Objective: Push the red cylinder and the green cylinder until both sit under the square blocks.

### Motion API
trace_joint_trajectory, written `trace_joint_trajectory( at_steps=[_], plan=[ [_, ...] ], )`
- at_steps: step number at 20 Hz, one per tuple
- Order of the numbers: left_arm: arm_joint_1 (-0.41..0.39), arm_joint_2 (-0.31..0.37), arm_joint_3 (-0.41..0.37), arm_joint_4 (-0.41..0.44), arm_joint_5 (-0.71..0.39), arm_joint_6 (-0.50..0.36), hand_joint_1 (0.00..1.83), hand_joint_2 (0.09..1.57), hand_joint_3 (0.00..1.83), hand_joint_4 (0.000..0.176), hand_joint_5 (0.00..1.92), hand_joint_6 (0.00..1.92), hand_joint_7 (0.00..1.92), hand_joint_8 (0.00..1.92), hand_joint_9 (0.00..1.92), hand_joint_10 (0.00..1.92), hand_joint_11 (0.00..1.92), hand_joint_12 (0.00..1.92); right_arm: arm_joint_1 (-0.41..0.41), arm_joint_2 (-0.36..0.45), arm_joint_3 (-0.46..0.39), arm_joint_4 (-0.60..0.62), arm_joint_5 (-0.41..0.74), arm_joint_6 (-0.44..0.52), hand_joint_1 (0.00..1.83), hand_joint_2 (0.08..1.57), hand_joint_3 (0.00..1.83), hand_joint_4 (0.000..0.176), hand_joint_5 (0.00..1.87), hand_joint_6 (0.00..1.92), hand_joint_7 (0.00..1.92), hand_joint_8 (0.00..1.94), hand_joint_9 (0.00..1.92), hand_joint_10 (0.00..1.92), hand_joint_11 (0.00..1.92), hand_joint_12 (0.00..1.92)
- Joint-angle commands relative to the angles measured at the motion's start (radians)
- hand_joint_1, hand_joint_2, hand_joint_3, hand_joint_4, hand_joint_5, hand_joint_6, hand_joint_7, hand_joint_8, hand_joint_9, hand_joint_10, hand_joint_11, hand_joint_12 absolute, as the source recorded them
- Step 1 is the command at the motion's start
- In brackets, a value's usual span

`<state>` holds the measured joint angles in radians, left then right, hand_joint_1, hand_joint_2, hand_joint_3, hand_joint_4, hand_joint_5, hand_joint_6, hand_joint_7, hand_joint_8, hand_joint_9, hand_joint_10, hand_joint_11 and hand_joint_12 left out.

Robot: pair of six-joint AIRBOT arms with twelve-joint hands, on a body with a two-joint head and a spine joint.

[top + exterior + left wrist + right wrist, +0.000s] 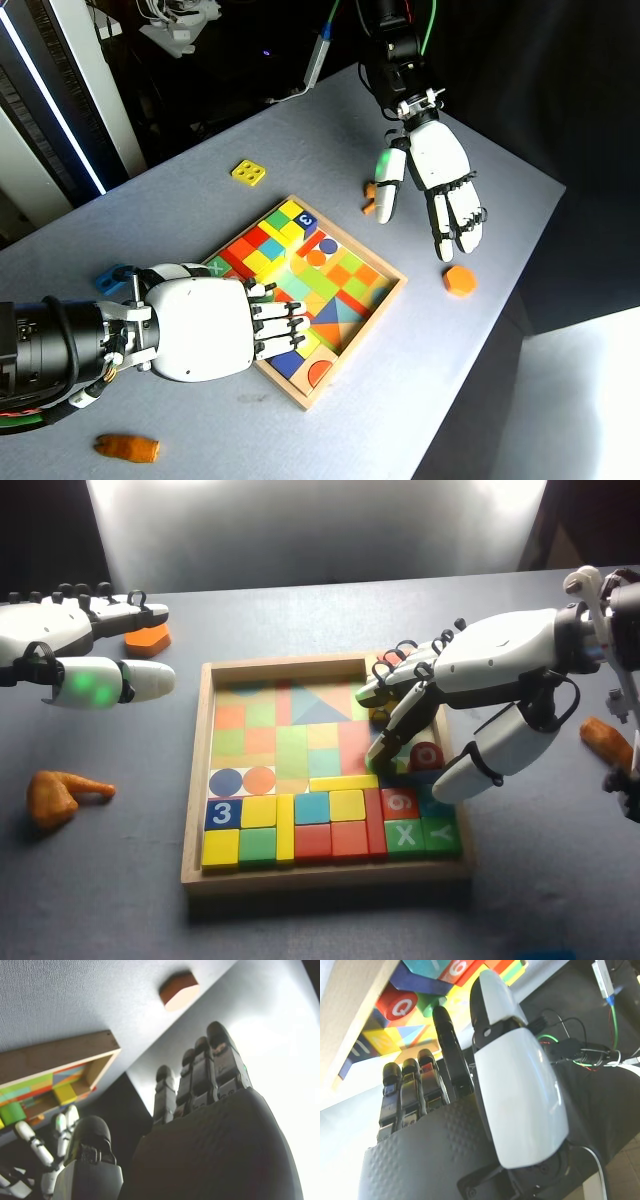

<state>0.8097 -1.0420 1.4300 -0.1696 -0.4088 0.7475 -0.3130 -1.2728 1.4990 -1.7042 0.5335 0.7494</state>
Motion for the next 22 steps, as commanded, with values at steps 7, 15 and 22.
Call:
trace_joint_trajectory(
  at_steps=[7, 15, 22],
  plan=[
    [0.000, 0.009, -0.001, -0.018, -0.113, 0.000, 0.00, 1.20, 0.00, 0.176, 0.09, 0.00, 0.04, 0.00, 0.06, 0.00, 0.00, 0.38, -0.004, 0.023, -0.015, 0.009, 0.017, 0.024, 0.51, 1.10, 0.00, 0.134, 0.63, 0.00, 0.06, 0.00, 0.00, 0.00, 0.00, 0.38],
    [0.004, 0.009, -0.002, -0.022, -0.115, 0.000, 0.00, 1.20, 0.00, 0.176, 0.09, 0.00, 0.05, 0.00, 0.08, 0.00, 0.00, 0.44, -0.013, 0.044, -0.031, -0.006, 0.022, 0.043, 0.52, 1.11, 0.00, 0.129, 0.63, 0.00, 0.06, 0.00, 0.00, 0.00, 0.00, 0.38],
    [0.006, 0.009, -0.003, -0.031, -0.115, 0.008, 0.00, 1.21, 0.00, 0.176, 0.10, 0.00, 0.06, 0.00, 0.09, 0.00, 0.00, 0.45, -0.016, 0.044, -0.036, -0.007, 0.031, 0.048, 0.51, 1.10, 0.00, 0.140, 0.63, 0.00, 0.06, 0.00, 0.00, 0.00, 0.00, 0.44]
  ],
)
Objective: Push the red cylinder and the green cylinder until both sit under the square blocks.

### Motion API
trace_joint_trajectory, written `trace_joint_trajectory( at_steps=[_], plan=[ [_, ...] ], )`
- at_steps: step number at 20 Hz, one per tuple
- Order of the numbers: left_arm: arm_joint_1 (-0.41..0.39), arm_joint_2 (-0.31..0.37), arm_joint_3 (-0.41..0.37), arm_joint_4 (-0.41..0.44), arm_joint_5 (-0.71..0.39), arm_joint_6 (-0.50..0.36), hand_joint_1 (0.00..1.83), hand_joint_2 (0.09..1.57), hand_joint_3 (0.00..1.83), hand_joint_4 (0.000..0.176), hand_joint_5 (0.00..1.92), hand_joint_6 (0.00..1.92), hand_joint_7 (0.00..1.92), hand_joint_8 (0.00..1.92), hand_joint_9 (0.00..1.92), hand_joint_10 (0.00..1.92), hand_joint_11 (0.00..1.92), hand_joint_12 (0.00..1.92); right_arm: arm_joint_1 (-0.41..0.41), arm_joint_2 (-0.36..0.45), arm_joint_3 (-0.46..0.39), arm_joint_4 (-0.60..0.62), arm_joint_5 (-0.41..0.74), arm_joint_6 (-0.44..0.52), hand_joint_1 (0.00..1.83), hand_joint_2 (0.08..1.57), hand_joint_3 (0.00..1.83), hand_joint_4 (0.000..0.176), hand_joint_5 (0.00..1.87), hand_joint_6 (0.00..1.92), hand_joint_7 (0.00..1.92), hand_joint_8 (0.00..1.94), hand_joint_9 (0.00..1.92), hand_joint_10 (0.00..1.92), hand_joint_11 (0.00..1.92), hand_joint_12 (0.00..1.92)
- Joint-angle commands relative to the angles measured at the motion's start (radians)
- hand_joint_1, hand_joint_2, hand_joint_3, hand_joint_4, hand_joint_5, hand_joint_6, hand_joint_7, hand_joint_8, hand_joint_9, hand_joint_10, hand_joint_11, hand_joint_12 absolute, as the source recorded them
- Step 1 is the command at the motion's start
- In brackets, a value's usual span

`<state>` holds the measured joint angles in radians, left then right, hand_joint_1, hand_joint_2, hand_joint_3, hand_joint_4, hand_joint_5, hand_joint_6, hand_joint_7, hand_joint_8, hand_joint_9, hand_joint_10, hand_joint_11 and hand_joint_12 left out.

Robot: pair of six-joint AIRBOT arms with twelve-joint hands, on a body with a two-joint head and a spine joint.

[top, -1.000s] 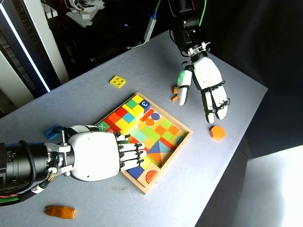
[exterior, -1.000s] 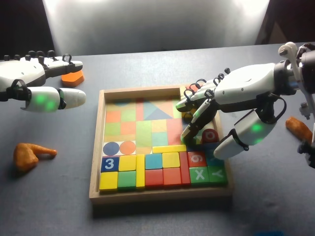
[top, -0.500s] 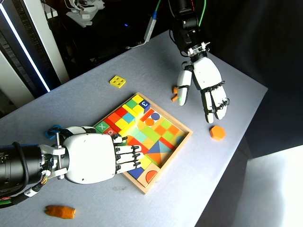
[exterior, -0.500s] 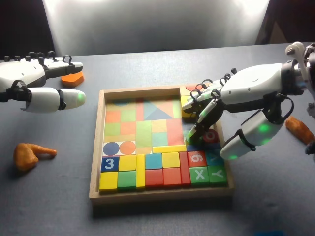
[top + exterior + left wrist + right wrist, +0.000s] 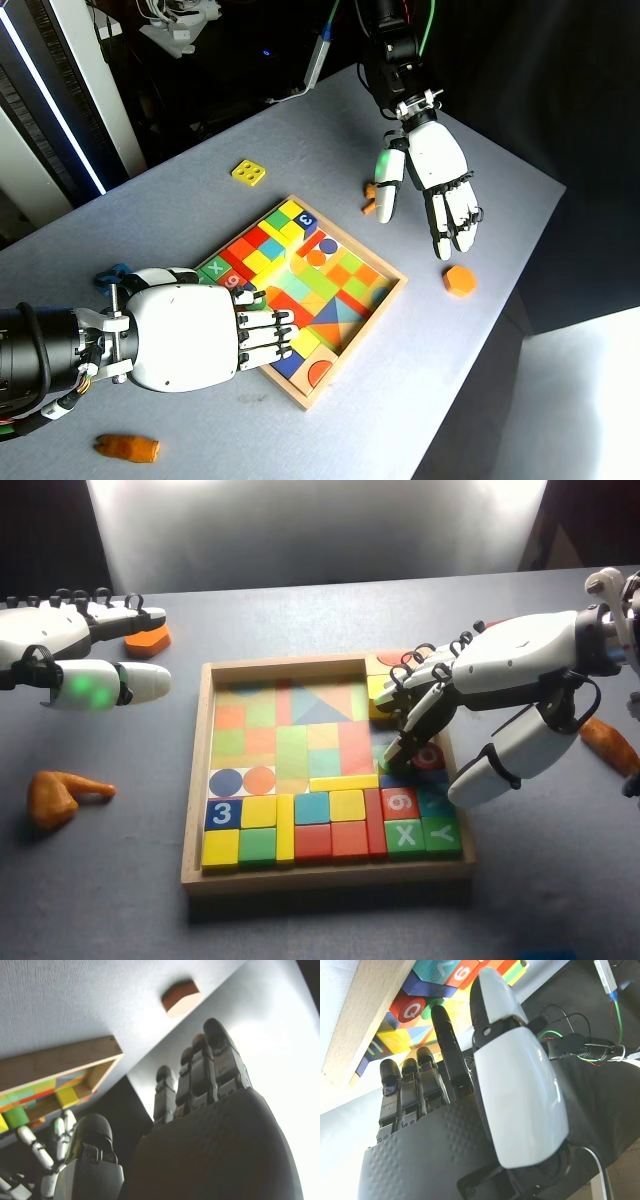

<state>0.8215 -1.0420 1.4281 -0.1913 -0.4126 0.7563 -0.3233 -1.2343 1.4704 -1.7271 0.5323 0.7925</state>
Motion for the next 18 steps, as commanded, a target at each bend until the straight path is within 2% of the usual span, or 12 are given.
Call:
trace_joint_trajectory(
  at_steps=[1, 3, 8, 9, 11, 13, 17, 18],
  plan=[
    [-0.006, 0.009, -0.001, -0.009, -0.111, -0.001, 0.00, 1.20, 0.00, 0.176, 0.09, 0.00, 0.05, 0.00, 0.07, 0.00, 0.00, 0.43, -0.007, 0.005, -0.007, 0.016, 0.033, 0.006, 0.51, 1.10, 0.00, 0.139, 0.64, 0.00, 0.07, 0.00, 0.00, 0.00, 0.00, 0.50],
    [-0.004, 0.009, -0.001, -0.009, -0.111, -0.001, 0.00, 1.19, 0.00, 0.176, 0.10, 0.00, 0.05, 0.00, 0.08, 0.00, 0.00, 0.45, -0.010, 0.006, -0.008, 0.016, 0.036, 0.010, 0.53, 1.10, 0.00, 0.139, 0.64, 0.00, 0.07, 0.00, 0.00, 0.00, 0.00, 0.51],
    [-0.003, 0.009, -0.002, -0.009, -0.111, -0.001, 0.00, 1.22, 0.00, 0.176, 0.09, 0.00, 0.05, 0.00, 0.06, 0.00, 0.00, 0.39, -0.013, 0.010, -0.015, 0.016, 0.042, 0.013, 0.52, 1.10, 0.00, 0.141, 0.63, 0.00, 0.06, 0.00, 0.00, 0.00, 0.00, 0.36],
    [-0.003, 0.009, -0.002, -0.009, -0.111, -0.001, 0.00, 1.21, 0.00, 0.176, 0.09, 0.00, 0.05, 0.00, 0.07, 0.00, 0.00, 0.43, -0.013, 0.010, -0.015, 0.016, 0.042, 0.013, 0.52, 1.10, 0.00, 0.139, 0.64, 0.00, 0.07, 0.00, 0.00, 0.00, 0.00, 0.38],
    [-0.002, 0.008, -0.002, -0.009, -0.111, -0.001, 0.00, 1.19, 0.00, 0.176, 0.08, 0.00, 0.04, 0.00, 0.06, 0.00, 0.00, 0.40, -0.013, 0.010, -0.015, 0.016, 0.041, 0.013, 0.51, 1.10, 0.00, 0.136, 0.64, 0.00, 0.07, 0.00, 0.00, 0.00, 0.00, 0.42],
    [-0.001, 0.008, -0.002, -0.009, -0.111, -0.001, 0.00, 1.20, 0.00, 0.176, 0.09, 0.00, 0.05, 0.00, 0.07, 0.01, 0.00, 0.43, -0.011, 0.010, -0.015, 0.016, 0.041, 0.013, 0.51, 1.10, 0.00, 0.142, 0.64, 0.00, 0.07, 0.00, 0.00, 0.00, 0.00, 0.44],
    [0.004, 0.008, -0.002, -0.013, -0.111, -0.001, 0.00, 1.18, 0.00, 0.176, 0.09, 0.00, 0.05, 0.00, 0.07, 0.00, 0.00, 0.40, 0.000, 0.011, -0.015, 0.016, 0.041, 0.011, 0.54, 1.09, 0.00, 0.138, 0.64, 0.00, 0.08, 0.00, 0.00, 0.00, 0.00, 0.51],
    [0.006, 0.008, -0.002, -0.014, -0.112, -0.001, 0.00, 1.19, 0.00, 0.176, 0.09, 0.00, 0.05, 0.00, 0.08, 0.00, 0.00, 0.40, 0.005, 0.011, -0.015, 0.016, 0.042, 0.010, 0.52, 1.10, 0.00, 0.145, 0.64, 0.00, 0.08, 0.00, 0.00, 0.00, 0.00, 0.52]
  ],
)
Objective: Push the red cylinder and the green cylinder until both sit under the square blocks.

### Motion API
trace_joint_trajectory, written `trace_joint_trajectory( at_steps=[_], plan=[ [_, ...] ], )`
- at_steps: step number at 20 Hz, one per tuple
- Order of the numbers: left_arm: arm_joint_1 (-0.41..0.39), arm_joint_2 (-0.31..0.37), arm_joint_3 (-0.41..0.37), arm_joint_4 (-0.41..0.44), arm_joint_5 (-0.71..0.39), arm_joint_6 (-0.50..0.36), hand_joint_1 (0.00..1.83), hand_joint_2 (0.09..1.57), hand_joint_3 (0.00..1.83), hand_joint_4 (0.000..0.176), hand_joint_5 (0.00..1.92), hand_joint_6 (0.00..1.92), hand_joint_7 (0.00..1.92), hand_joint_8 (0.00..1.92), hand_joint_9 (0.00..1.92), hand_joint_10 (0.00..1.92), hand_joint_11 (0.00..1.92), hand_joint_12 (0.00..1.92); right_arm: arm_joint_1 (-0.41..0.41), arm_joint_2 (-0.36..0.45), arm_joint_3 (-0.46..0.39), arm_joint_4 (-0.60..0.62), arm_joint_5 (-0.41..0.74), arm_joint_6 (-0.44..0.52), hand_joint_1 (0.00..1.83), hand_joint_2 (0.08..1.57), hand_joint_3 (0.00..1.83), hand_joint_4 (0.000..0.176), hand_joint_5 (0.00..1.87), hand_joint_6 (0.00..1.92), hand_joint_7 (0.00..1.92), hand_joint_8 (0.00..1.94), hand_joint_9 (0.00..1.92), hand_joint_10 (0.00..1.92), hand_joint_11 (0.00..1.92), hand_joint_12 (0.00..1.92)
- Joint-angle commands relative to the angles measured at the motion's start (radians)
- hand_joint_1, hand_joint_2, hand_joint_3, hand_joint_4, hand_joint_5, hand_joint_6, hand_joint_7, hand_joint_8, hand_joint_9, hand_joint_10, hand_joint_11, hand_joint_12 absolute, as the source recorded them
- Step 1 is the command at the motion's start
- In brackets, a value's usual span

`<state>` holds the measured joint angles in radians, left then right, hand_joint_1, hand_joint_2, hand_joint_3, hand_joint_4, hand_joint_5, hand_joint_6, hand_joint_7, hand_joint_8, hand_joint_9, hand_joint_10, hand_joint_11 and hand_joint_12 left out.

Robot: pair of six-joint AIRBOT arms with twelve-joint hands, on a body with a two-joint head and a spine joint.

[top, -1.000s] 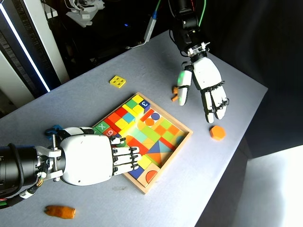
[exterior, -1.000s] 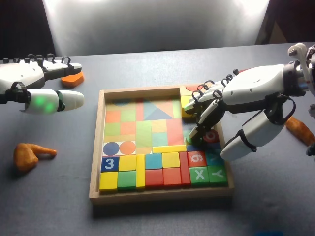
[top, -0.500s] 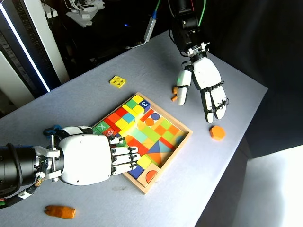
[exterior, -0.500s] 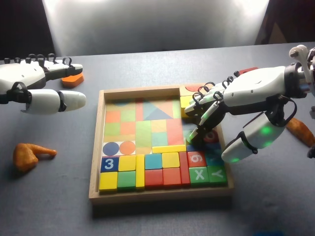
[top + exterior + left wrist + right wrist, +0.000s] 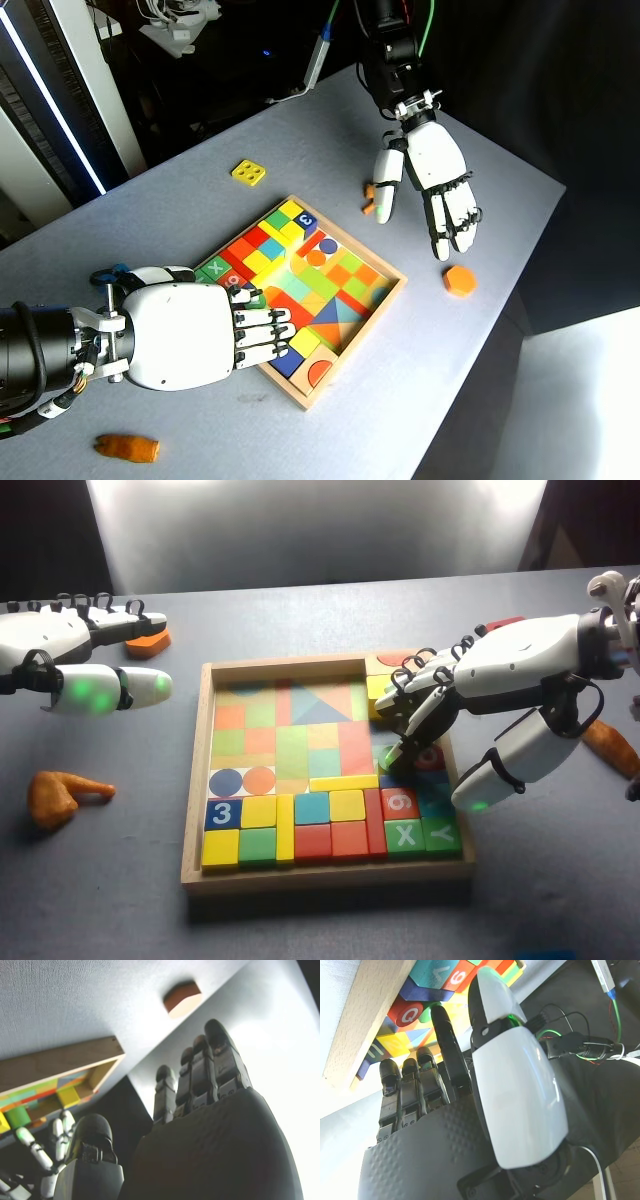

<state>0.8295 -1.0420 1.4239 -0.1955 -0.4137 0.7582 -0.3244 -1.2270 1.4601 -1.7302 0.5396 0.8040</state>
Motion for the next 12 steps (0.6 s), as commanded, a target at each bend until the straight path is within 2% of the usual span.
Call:
trace_joint_trajectory(
  at_steps=[1, 3, 4, 5, 6, 10, 12],
  plan=[
    [-0.001, 0.009, 0.002, -0.011, -0.111, -0.002, 0.00, 1.20, 0.00, 0.176, 0.09, 0.00, 0.05, 0.00, 0.08, 0.00, 0.00, 0.42, 0.010, 0.004, -0.005, 0.019, 0.035, -0.002, 0.53, 1.10, 0.00, 0.141, 0.64, 0.00, 0.08, 0.00, 0.00, 0.00, 0.00, 0.52],
    [0.003, 0.009, 0.002, -0.015, -0.112, -0.002, 0.00, 1.21, 0.00, 0.176, 0.09, 0.00, 0.06, 0.00, 0.09, 0.00, 0.00, 0.50, 0.026, 0.006, -0.007, 0.019, 0.039, -0.007, 0.52, 1.10, 0.00, 0.134, 0.64, 0.00, 0.07, 0.00, 0.00, 0.00, 0.00, 0.50],
    [0.004, 0.009, 0.002, -0.017, -0.112, -0.002, 0.00, 1.21, 0.00, 0.176, 0.09, 0.00, 0.05, 0.00, 0.08, 0.01, 0.00, 0.46, 0.033, 0.009, -0.011, 0.019, 0.041, -0.011, 0.54, 1.10, 0.00, 0.126, 0.65, 0.00, 0.07, 0.00, 0.00, 0.00, 0.00, 0.50],
    [0.004, 0.009, 0.001, -0.018, -0.112, -0.002, 0.00, 1.21, 0.00, 0.176, 0.09, 0.00, 0.05, 0.00, 0.08, 0.00, 0.00, 0.47, 0.044, 0.017, -0.021, 0.019, 0.041, -0.017, 0.54, 1.10, 0.00, 0.127, 0.64, 0.00, 0.08, 0.00, 0.00, 0.00, 0.00, 0.48],
    [0.004, 0.009, 0.001, -0.018, -0.112, -0.002, 0.00, 1.21, 0.00, 0.176, 0.09, 0.00, 0.05, 0.00, 0.08, 0.00, 0.00, 0.47, 0.056, 0.026, -0.032, 0.019, 0.041, -0.025, 0.52, 1.10, 0.00, 0.139, 0.64, 0.00, 0.07, 0.00, 0.00, 0.00, 0.00, 0.48],
    [0.007, 0.009, -0.002, -0.026, -0.120, -0.002, 0.00, 1.20, 0.00, 0.176, 0.09, 0.00, 0.04, 0.00, 0.07, 0.00, 0.00, 0.43, 0.086, 0.057, -0.063, 0.059, 0.047, -0.067, 0.44, 1.12, 0.00, 0.137, 0.60, 0.00, 0.04, 0.00, 0.00, 0.00, 0.00, 0.30],
    [0.011, 0.013, -0.006, -0.034, -0.131, -0.002, 0.00, 1.19, 0.00, 0.176, 0.08, 0.00, 0.04, 0.00, 0.07, 0.00, 0.00, 0.43, 0.092, 0.063, -0.065, 0.116, 0.050, -0.109, 0.43, 1.11, 0.00, 0.132, 0.60, 0.00, 0.05, 0.00, 0.00, 0.00, 0.00, 0.36]
  ],
)
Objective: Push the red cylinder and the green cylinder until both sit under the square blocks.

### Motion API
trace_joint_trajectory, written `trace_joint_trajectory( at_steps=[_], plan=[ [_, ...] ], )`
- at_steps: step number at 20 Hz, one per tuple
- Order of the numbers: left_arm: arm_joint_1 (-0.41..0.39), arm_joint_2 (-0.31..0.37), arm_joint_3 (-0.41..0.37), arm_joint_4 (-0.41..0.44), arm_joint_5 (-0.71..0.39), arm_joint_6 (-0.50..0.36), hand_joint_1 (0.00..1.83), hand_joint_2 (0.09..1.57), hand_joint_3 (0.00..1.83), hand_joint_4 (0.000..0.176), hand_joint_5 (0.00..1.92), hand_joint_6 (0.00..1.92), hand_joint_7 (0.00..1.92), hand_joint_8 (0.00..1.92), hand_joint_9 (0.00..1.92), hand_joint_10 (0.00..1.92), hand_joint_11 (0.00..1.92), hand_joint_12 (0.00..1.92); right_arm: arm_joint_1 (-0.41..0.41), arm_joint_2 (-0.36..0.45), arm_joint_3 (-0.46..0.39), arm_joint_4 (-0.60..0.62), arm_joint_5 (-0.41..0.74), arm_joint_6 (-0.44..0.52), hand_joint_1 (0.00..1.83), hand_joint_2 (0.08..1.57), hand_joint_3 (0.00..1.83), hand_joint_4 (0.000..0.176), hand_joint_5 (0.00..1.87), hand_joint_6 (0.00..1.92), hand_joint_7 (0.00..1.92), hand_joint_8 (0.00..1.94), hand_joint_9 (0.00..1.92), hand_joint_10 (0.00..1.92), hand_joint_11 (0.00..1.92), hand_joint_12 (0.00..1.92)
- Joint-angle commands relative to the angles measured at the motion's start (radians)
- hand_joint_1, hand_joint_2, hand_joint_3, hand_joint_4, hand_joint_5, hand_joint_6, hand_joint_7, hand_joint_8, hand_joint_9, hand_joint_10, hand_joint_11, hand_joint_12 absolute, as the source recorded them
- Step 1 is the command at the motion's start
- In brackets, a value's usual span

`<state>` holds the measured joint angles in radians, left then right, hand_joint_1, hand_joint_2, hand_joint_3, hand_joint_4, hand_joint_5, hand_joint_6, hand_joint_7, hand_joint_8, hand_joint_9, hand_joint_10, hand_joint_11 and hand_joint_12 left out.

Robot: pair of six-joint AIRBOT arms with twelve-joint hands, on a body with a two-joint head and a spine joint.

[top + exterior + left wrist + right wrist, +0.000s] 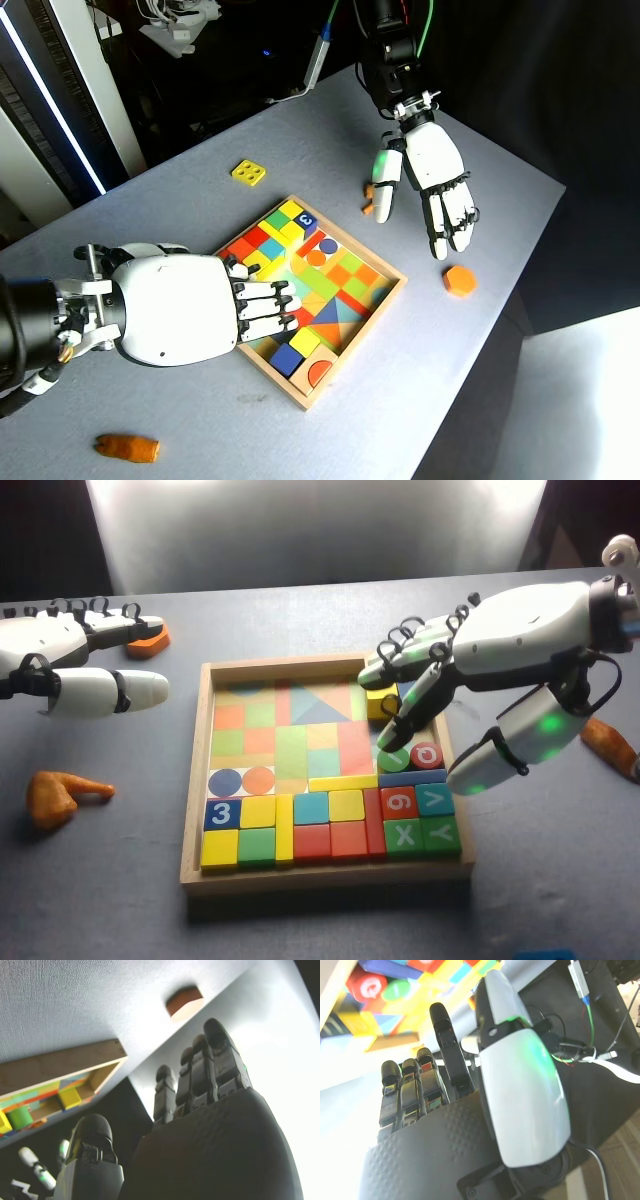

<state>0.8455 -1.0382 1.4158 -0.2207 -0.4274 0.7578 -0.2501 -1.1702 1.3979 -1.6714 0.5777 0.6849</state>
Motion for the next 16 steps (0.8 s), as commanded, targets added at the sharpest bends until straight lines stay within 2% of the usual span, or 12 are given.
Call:
trace_joint_trajectory(
  at_steps=[1, 2, 4, 5, 7, 8, 9, 11, 12, 14, 15, 16],
  plan=[
    [-0.003, 0.013, -0.002, -0.011, -0.126, -0.002, 0.00, 1.21, 0.00, 0.176, 0.08, 0.00, 0.04, 0.00, 0.06, 0.00, 0.00, 0.39, 0.020, 0.009, -0.003, 0.088, 0.012, -0.014, 0.45, 1.10, 0.00, 0.125, 0.59, 0.00, 0.06, 0.00, 0.00, 0.00, 0.00, 0.44],
    [-0.003, 0.017, -0.008, -0.012, -0.137, -0.002, 0.00, 1.20, 0.00, 0.176, 0.08, 0.00, 0.04, 0.00, 0.05, 0.00, 0.00, 0.36, 0.021, 0.013, -0.003, 0.131, 0.012, -0.045, 0.51, 1.09, 0.00, 0.088, 0.61, 0.00, 0.10, 0.01, 0.01, 0.00, 0.00, 0.59],
    [-0.002, 0.025, -0.021, -0.015, -0.166, -0.002, 0.00, 1.19, 0.00, 0.176, 0.06, 0.00, 0.02, 0.00, 0.03, 0.00, 0.00, 0.31, 0.019, 0.028, -0.007, 0.233, 0.011, -0.118, 0.50, 1.08, 0.00, 0.078, 0.57, 0.00, 0.11, 0.00, 0.01, 0.00, 0.00, 0.68],
    [-0.002, 0.032, -0.031, -0.018, -0.184, -0.002, 0.00, 1.18, 0.00, 0.176, 0.06, 0.00, 0.01, 0.00, 0.04, 0.00, 0.00, 0.34, 0.012, 0.038, -0.012, 0.305, 0.011, -0.171, 0.53, 1.07, 0.00, 0.054, 0.53, 0.00, 0.09, 0.00, 0.00, 0.00, 0.00, 0.63],
    [0.006, 0.064, -0.074, -0.028, -0.264, -0.002, 0.00, 1.17, 0.00, 0.176, 0.06, 0.00, 0.01, 0.00, 0.04, 0.00, 0.00, 0.34, -0.028, 0.074, -0.025, 0.550, 0.032, -0.339, 0.53, 1.07, 0.00, 0.049, 0.52, 0.00, 0.09, 0.00, 0.00, 0.00, 0.00, 0.62],
    [0.013, 0.075, -0.088, -0.036, -0.295, -0.002, 0.00, 1.18, 0.00, 0.169, 0.09, 0.01, 0.03, 0.00, 0.04, 0.00, 0.00, 0.36, -0.043, 0.079, -0.025, 0.610, 0.045, -0.373, 0.57, 1.07, 0.00, 0.014, 0.49, 0.00, 0.09, 0.00, 0.02, 0.00, 0.00, 0.64],
    [0.027, 0.095, -0.114, -0.050, -0.349, -0.003, 0.00, 1.17, 0.00, 0.173, 0.06, 0.01, 0.01, 0.00, 0.01, 0.00, 0.00, 0.19, -0.070, 0.086, -0.027, 0.696, 0.068, -0.420, 0.56, 1.09, 0.00, 0.000, 0.41, 0.00, 0.08, 0.00, 0.01, 0.00, 0.00, 0.58],
    [0.047, 0.121, -0.149, -0.059, -0.439, -0.014, 0.00, 1.20, 0.00, 0.174, 0.10, 0.01, 0.04, 0.00, 0.02, 0.00, 0.00, 0.13, -0.120, 0.101, -0.034, 0.838, 0.111, -0.500, 0.46, 1.12, 0.00, 0.031, 0.29, 0.00, 0.01, 0.00, 0.00, 0.00, 0.00, 0.20],
    [0.058, 0.133, -0.167, -0.059, -0.489, -0.028, 0.00, 1.20, 0.00, 0.158, 0.13, 0.00, 0.06, 0.00, 0.05, 0.00, 0.00, 0.21, -0.156, 0.115, -0.042, 0.928, 0.140, -0.551, 0.45, 1.13, 0.00, 0.017, 0.29, 0.00, 0.03, 0.00, 0.00, 0.00, 0.00, 0.14],
    [0.081, 0.163, -0.212, -0.059, -0.604, -0.049, 0.00, 1.19, 0.00, 0.173, 0.13, 0.00, 0.06, 0.00, 0.04, 0.00, 0.00, 0.21, -0.241, 0.152, -0.065, 1.150, 0.233, -0.665, 0.46, 1.14, 0.00, 0.029, 0.24, 0.00, 0.07, 0.01, 0.02, 0.00, 0.00, 0.15],
    [0.091, 0.172, -0.225, -0.059, -0.639, -0.057, 0.01, 1.21, 0.00, 0.168, 0.15, 0.01, 0.07, 0.00, 0.04, 0.00, 0.00, 0.21, -0.267, 0.162, -0.071, 1.210, 0.270, -0.696, 0.50, 1.15, 0.00, 0.043, 0.22, 0.00, 0.08, 0.00, 0.03, 0.00, 0.00, 0.24],
    [0.111, 0.187, -0.244, -0.059, -0.703, -0.078, 0.04, 1.22, 0.00, 0.156, 0.16, 0.00, 0.09, 0.00, 0.05, 0.00, 0.00, 0.27, -0.305, 0.180, -0.084, 1.307, 0.332, -0.740, 0.52, 1.15, 0.00, 0.032, 0.20, 0.00, 0.04, 0.00, 0.01, 0.00, 0.00, 0.16]
  ],
)
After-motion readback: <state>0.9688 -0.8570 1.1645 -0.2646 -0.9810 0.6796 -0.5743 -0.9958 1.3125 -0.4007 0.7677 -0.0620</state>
